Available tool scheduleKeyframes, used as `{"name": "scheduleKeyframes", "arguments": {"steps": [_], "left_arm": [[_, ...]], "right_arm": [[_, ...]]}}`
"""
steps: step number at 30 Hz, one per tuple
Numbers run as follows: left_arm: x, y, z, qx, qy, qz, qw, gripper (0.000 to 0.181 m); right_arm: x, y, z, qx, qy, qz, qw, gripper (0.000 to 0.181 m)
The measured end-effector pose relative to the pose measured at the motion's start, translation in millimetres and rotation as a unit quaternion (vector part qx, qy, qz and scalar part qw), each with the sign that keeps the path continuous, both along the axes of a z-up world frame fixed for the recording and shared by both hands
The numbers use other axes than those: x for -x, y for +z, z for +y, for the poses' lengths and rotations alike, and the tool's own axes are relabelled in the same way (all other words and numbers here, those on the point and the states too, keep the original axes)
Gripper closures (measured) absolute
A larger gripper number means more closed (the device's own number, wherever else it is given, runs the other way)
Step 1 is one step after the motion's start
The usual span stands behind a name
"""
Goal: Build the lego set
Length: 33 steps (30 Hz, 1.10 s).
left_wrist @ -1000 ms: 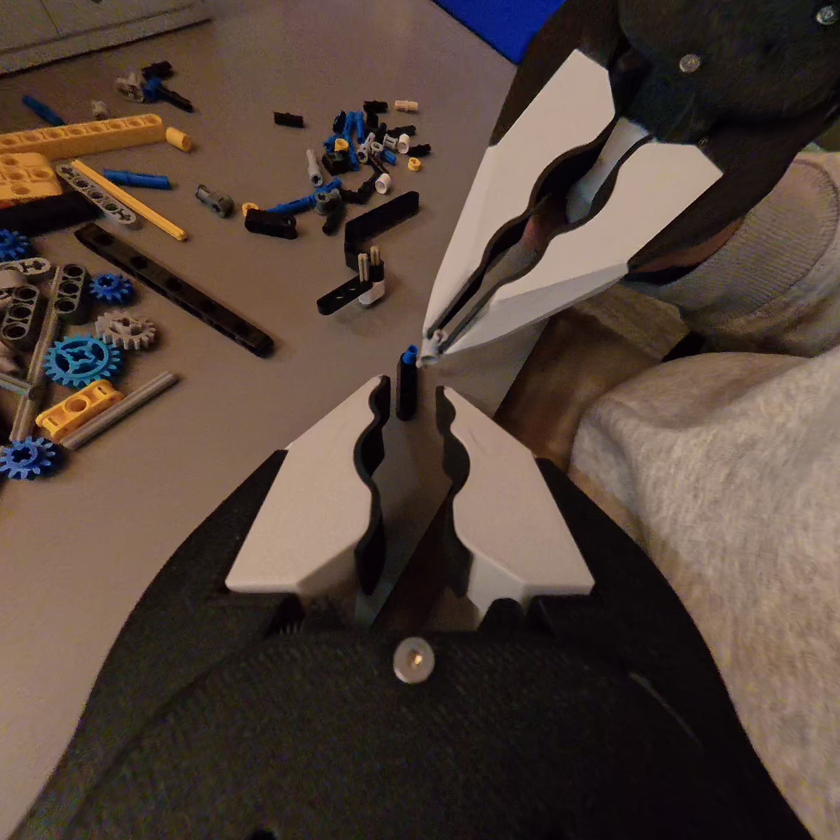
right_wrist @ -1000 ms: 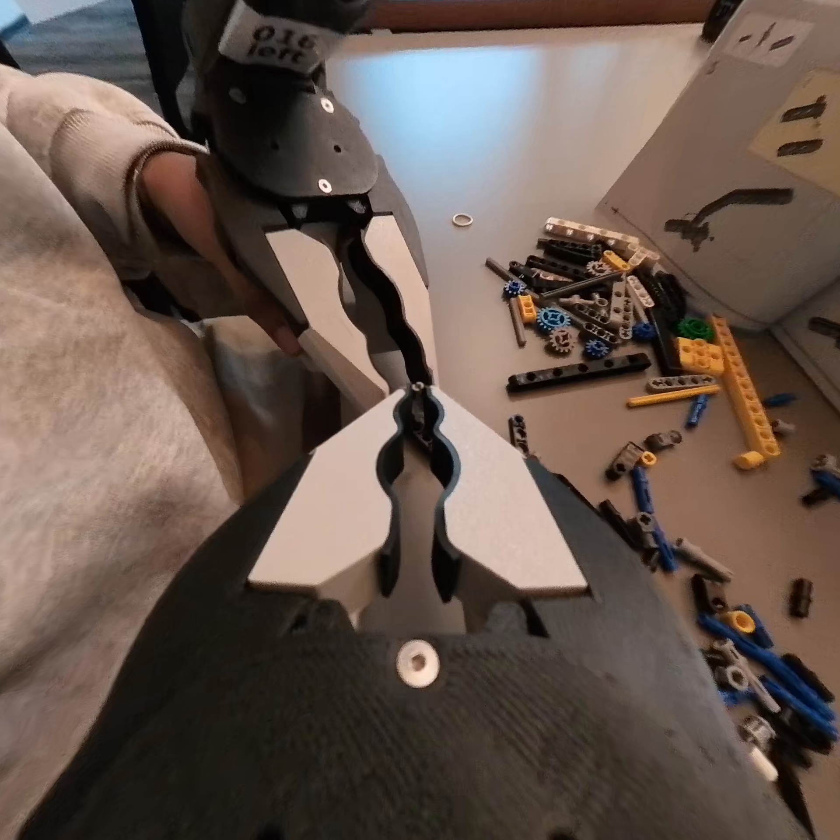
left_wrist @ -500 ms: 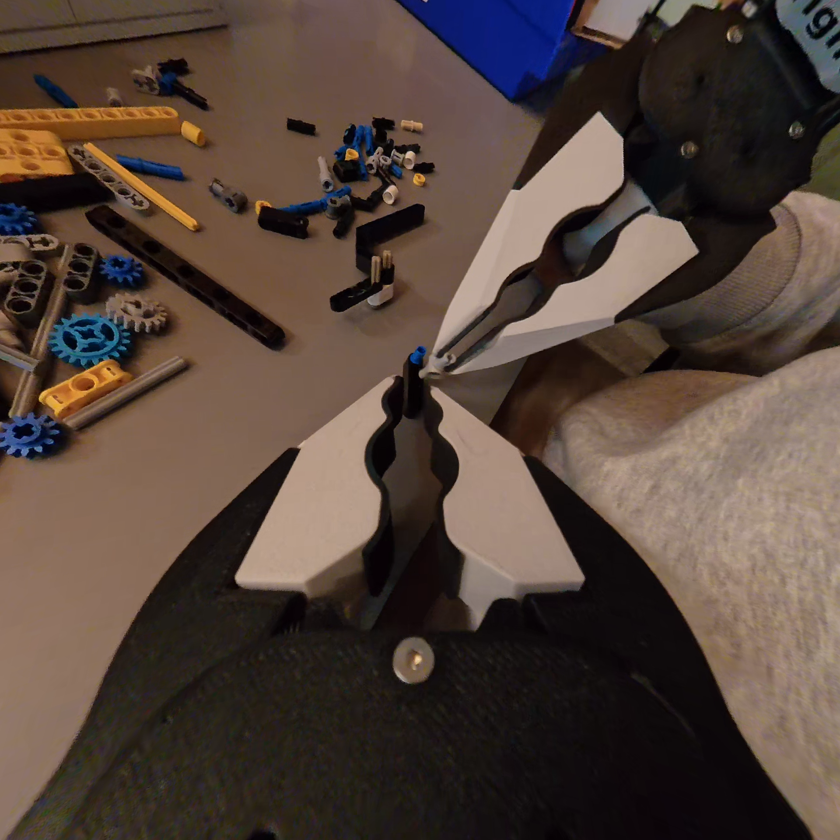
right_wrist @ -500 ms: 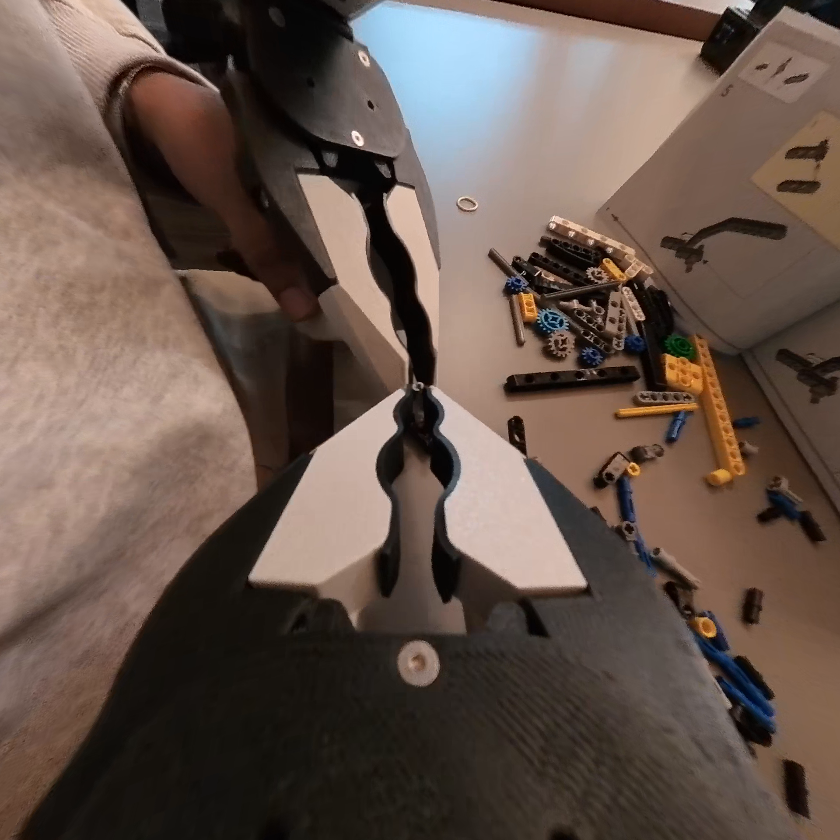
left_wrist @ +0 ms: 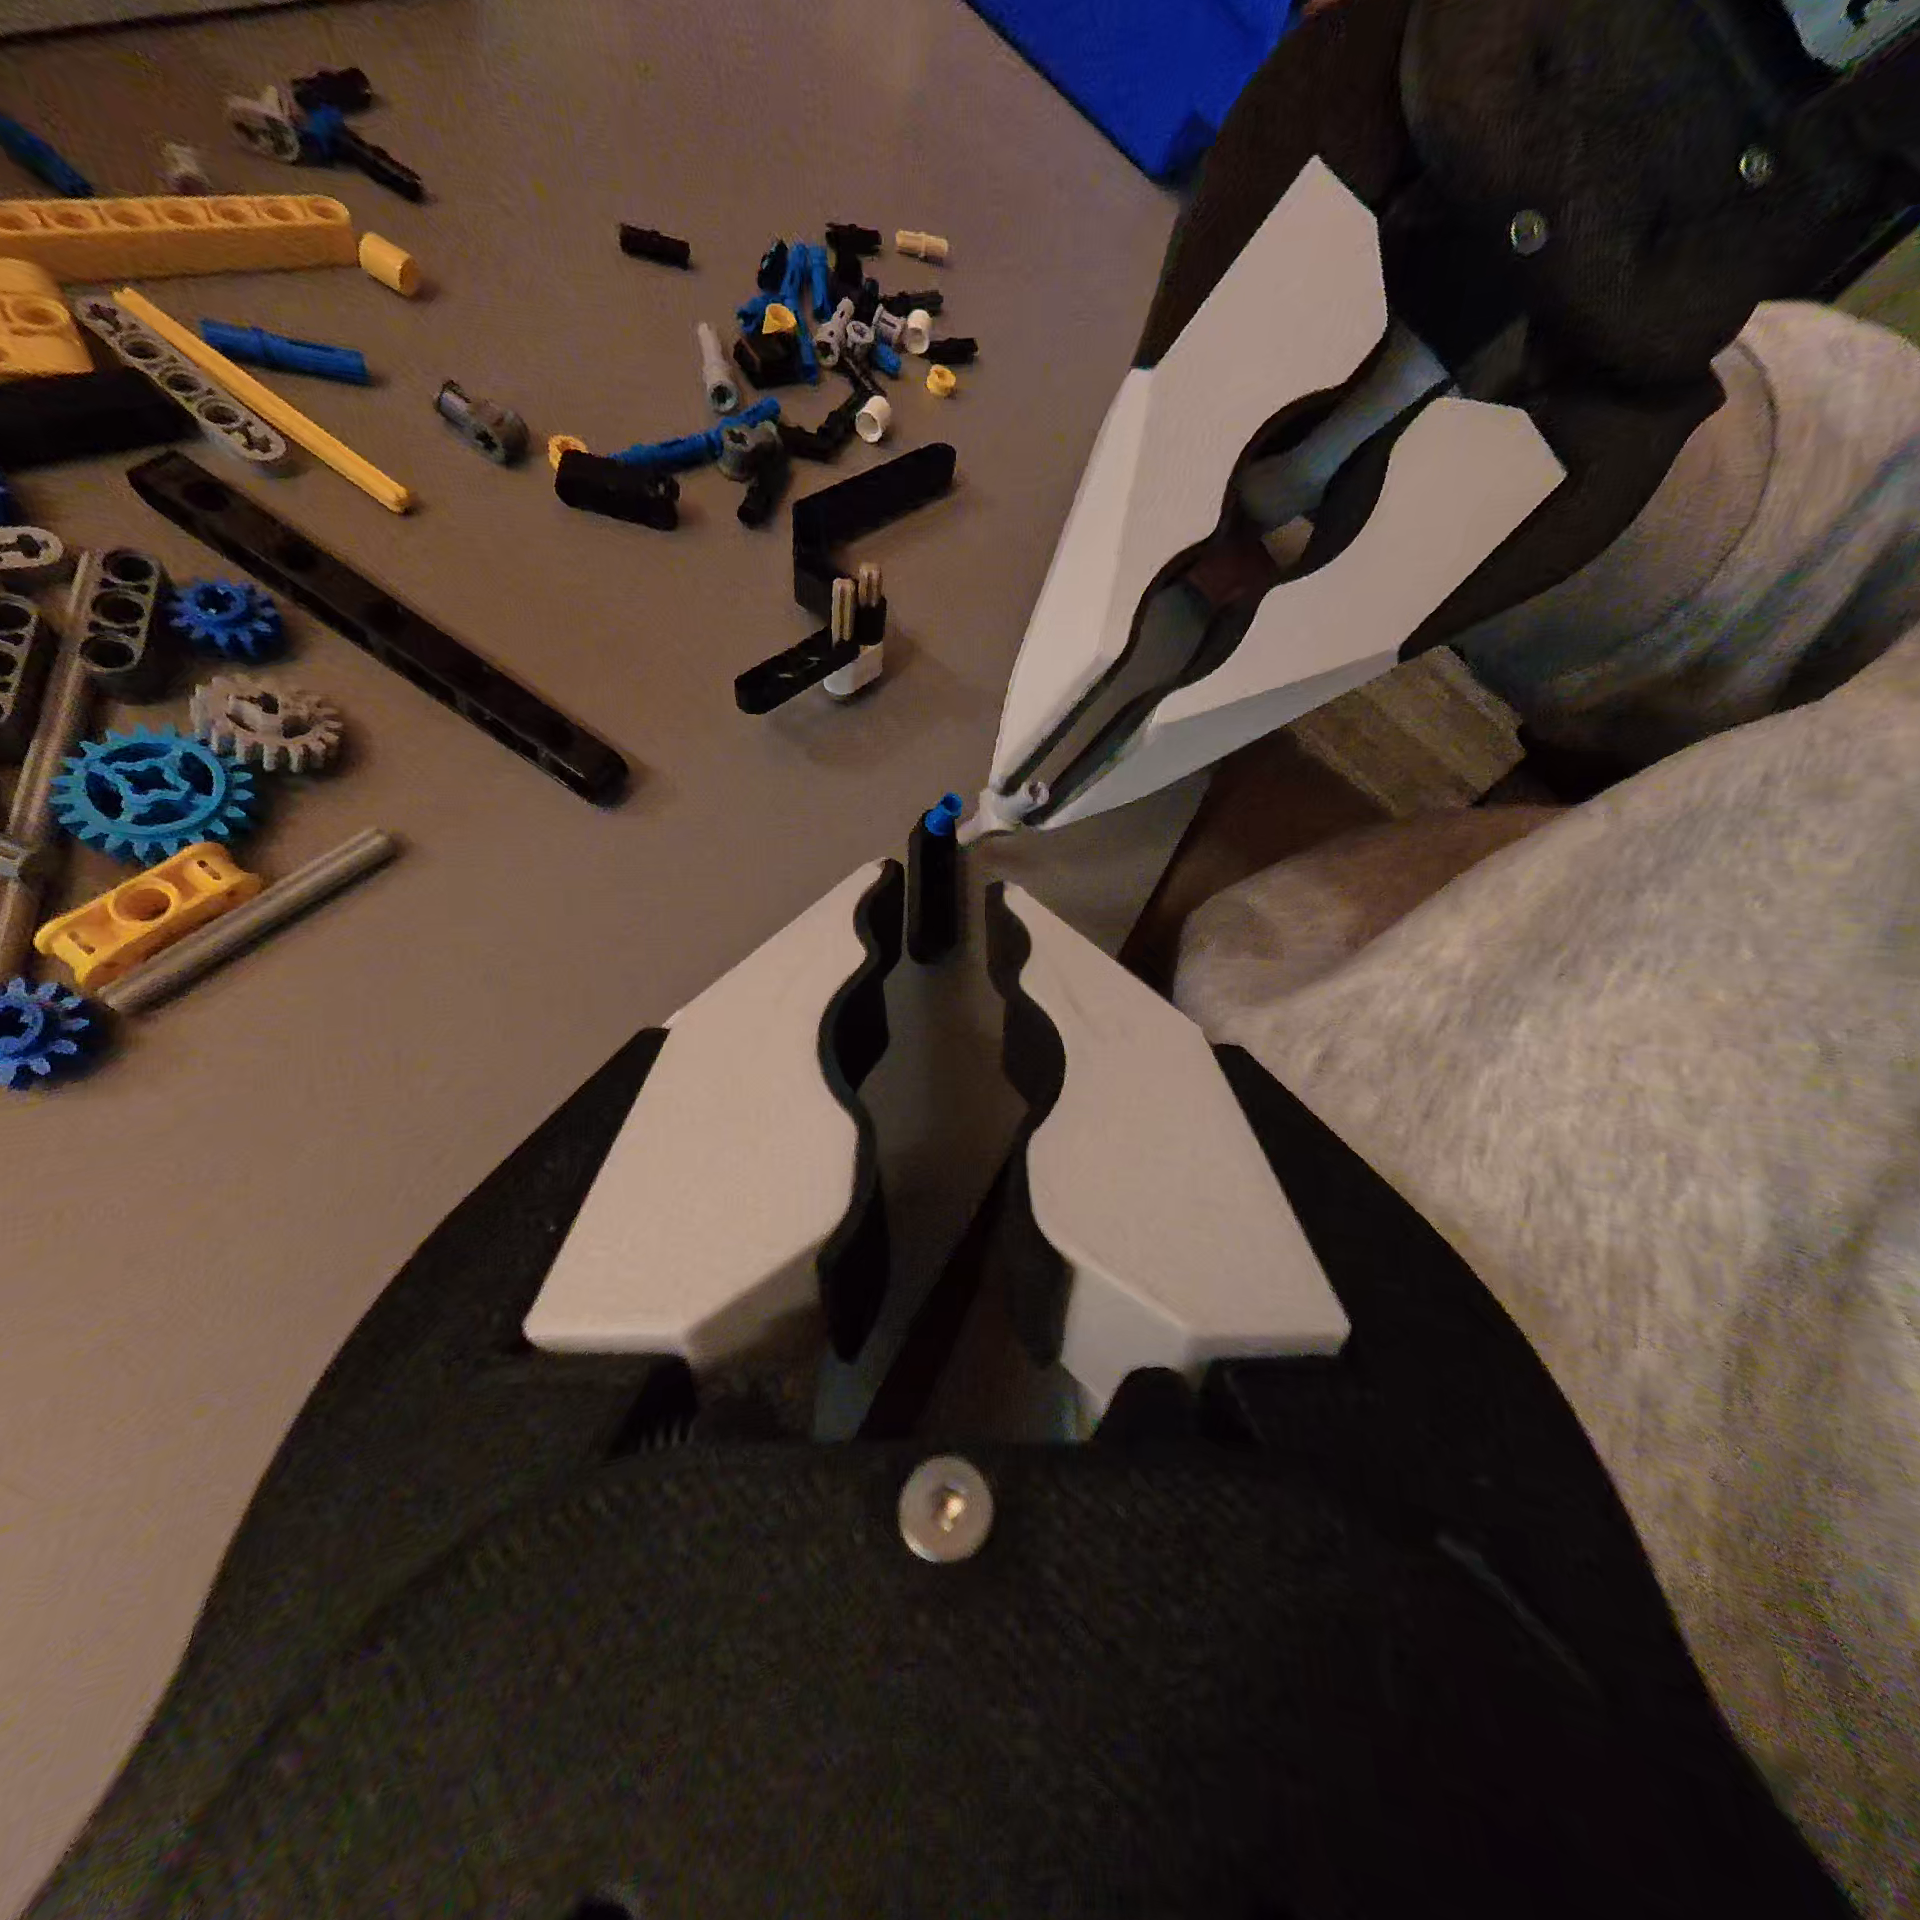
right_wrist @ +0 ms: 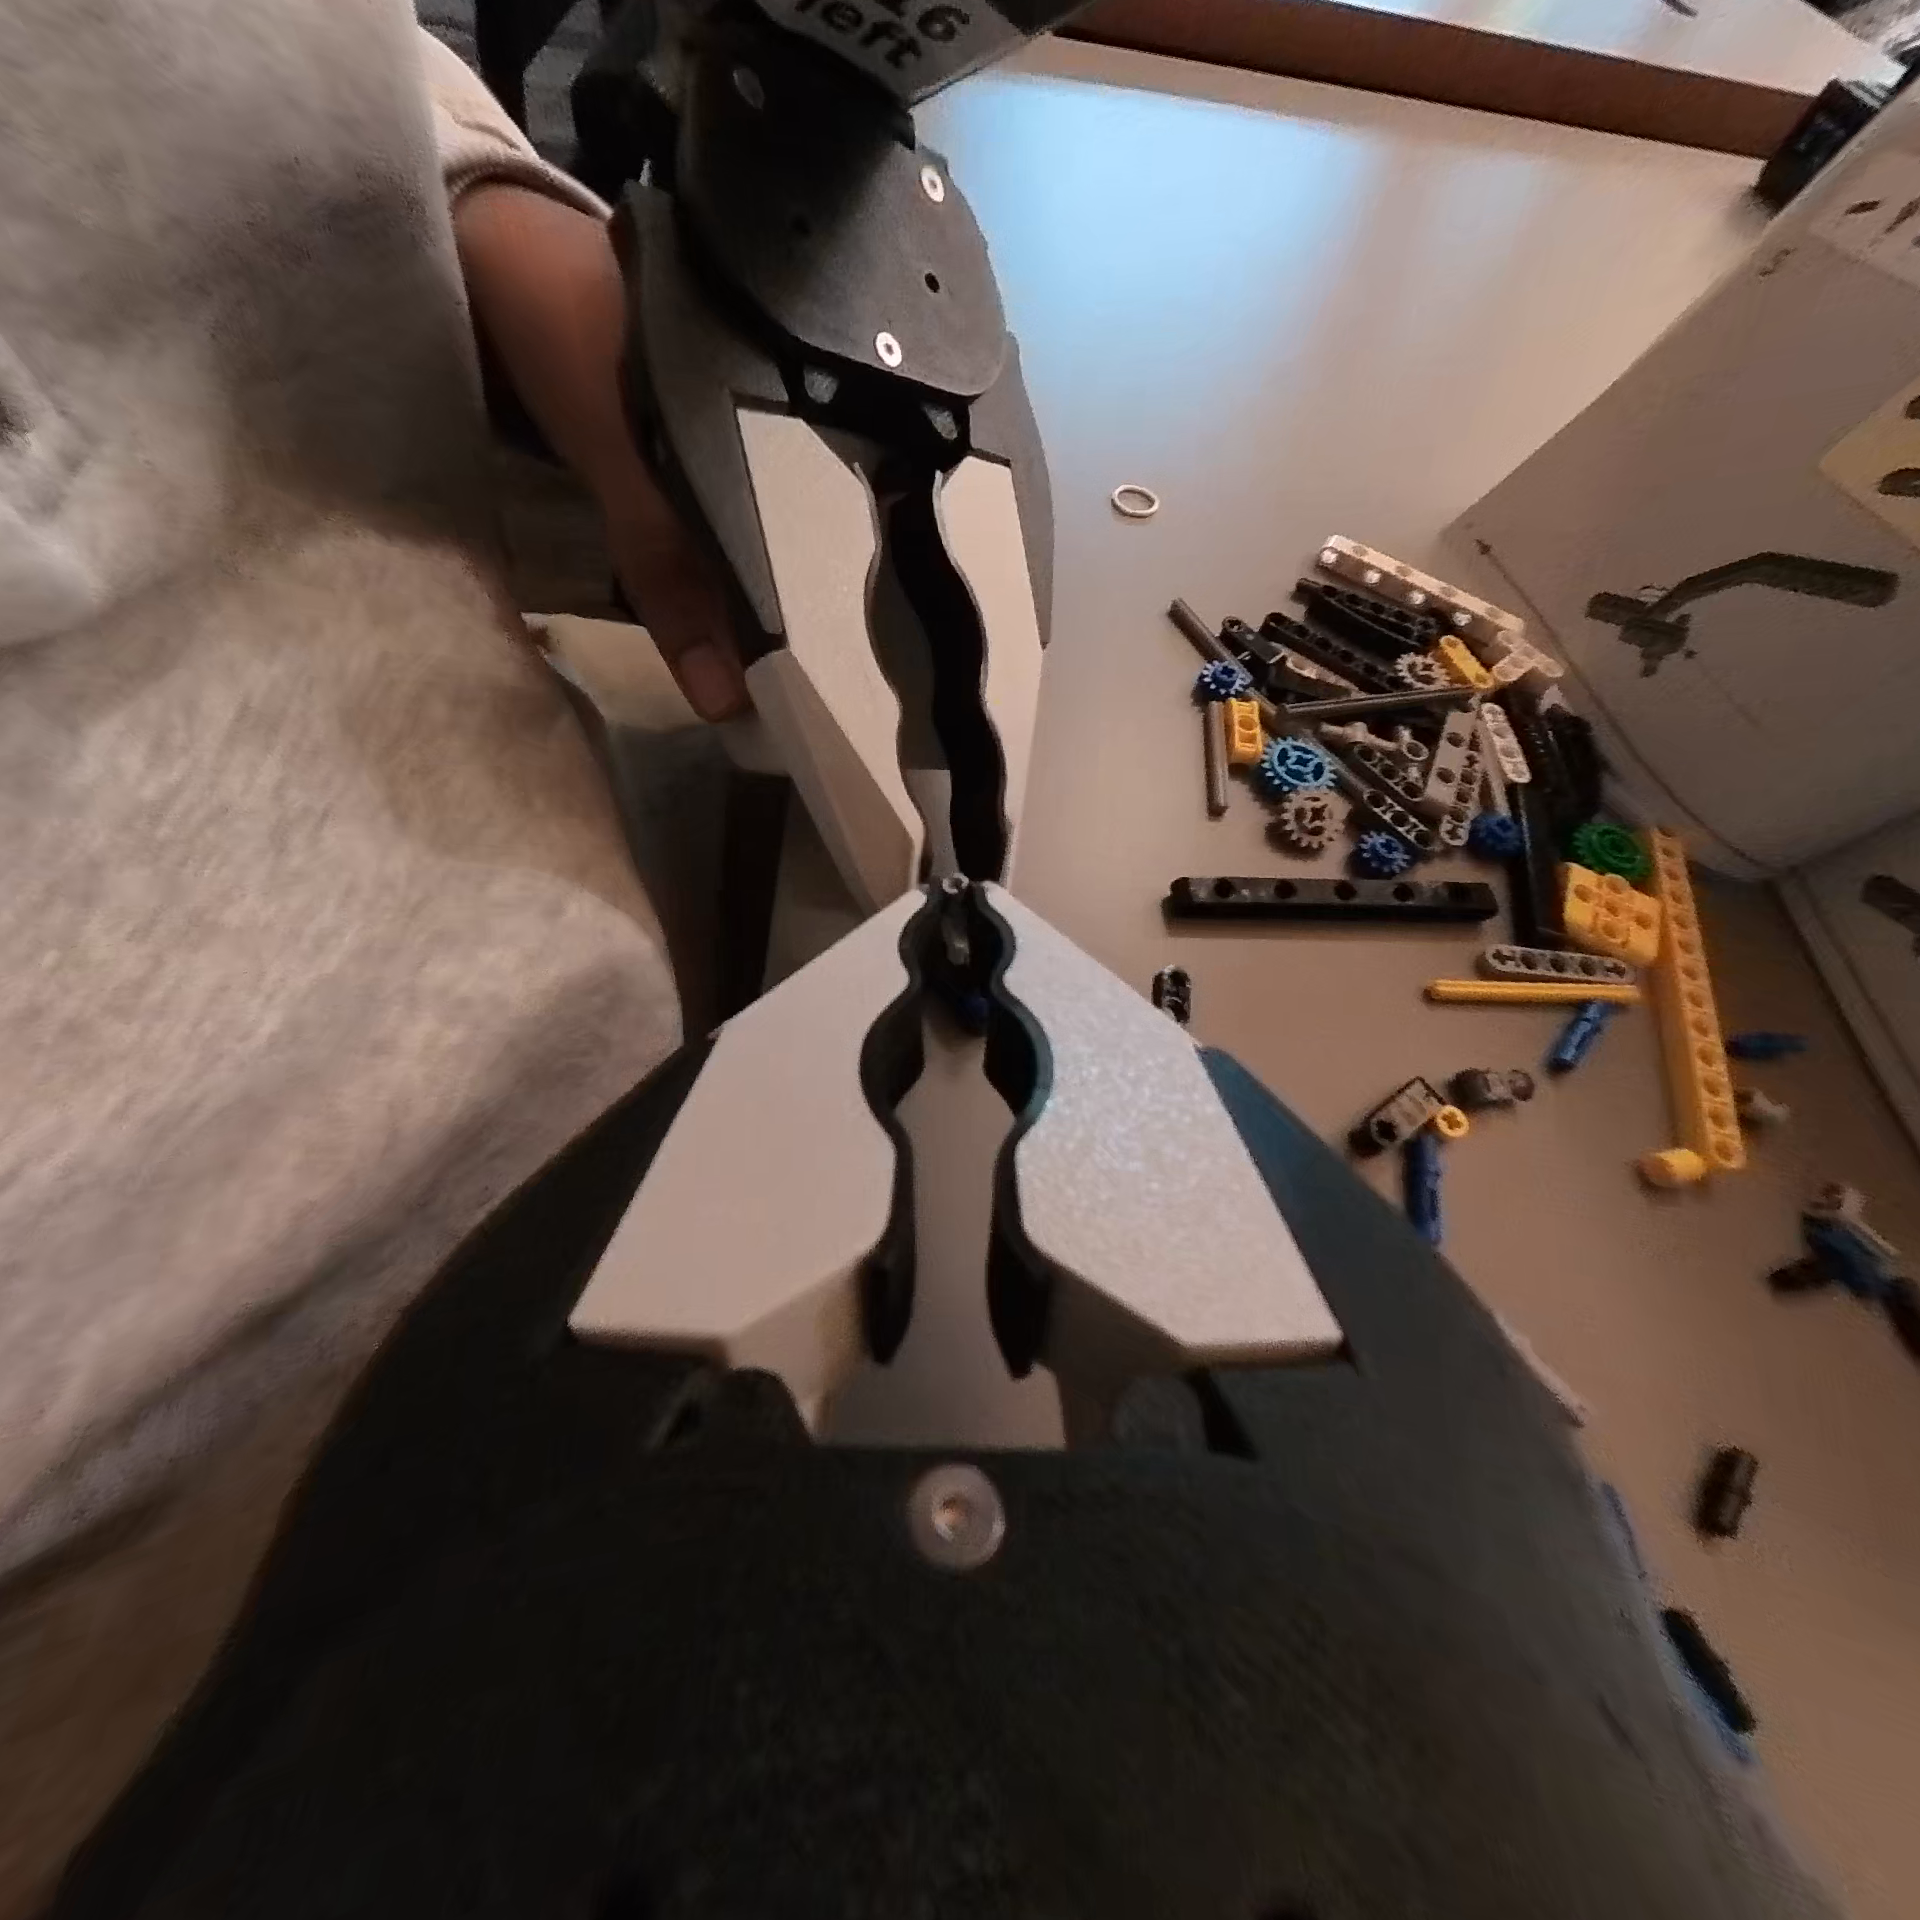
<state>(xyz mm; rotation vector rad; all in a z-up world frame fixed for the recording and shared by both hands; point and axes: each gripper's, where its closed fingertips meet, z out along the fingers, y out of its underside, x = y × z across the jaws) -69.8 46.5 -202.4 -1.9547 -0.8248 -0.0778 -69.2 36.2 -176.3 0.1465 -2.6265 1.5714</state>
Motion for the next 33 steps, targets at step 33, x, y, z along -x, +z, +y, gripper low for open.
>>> {"name": "scheduleKeyframes", "arguments": {"steps": [33], "left_arm": [[-1.4, -3.3, -0.5, 0.029, -0.038, 0.001, 0.999, 0.165]], "right_arm": [[0.7, -10.0, -1.5, -0.033, 0.011, -0.031, 0.999, 0.179]]}}
